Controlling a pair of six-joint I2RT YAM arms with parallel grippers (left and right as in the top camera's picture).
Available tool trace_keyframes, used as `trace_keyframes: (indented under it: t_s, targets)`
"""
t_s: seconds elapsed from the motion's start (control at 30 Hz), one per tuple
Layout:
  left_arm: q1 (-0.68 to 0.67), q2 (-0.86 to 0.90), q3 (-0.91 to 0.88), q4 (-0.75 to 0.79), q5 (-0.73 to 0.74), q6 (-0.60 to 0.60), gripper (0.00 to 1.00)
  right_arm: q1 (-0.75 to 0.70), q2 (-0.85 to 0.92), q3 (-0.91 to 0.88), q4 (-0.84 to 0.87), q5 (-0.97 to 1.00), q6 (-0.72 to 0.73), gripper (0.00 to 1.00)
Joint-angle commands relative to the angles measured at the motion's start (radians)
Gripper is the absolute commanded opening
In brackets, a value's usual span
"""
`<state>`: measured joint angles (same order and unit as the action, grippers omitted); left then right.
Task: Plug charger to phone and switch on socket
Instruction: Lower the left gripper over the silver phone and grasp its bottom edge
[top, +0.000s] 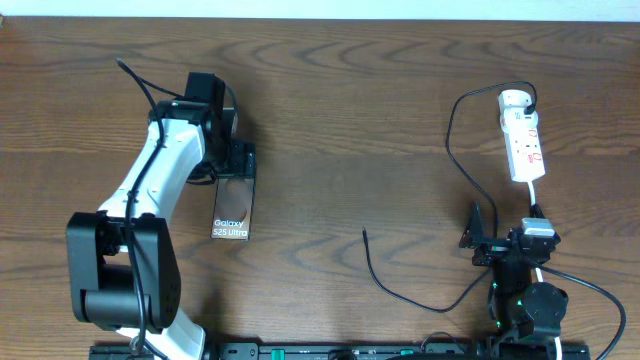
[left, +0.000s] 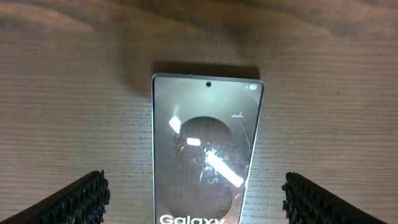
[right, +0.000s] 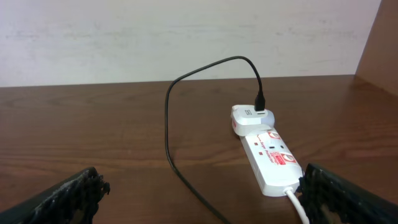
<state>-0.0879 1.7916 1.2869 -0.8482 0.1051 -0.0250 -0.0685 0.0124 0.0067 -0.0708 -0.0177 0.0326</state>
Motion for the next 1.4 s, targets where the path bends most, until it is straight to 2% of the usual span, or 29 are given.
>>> trace_keyframes:
  t_s: [0.0,0.6,1.03,1.37]
  targets:
    - [-0.003,0.010,-0.064,0.027,-0.012,0.010,0.88,0.003,-0.005,-0.001,-0.005,0.008,-0.015,0.99]
    - [-0.037,0.010,-0.251,0.190,-0.033,0.022,0.88,0.003,-0.005,-0.001,-0.005,0.008,-0.015,0.99]
    - [-0.037,0.010,-0.261,0.211,-0.047,0.044,0.88,0.003,-0.005,-0.001,-0.005,0.008,-0.015,0.99]
    - [-0.038,0.010,-0.326,0.294,-0.046,0.047,0.88,0.003,-0.005,-0.001,-0.005,0.008,-0.015,0.99]
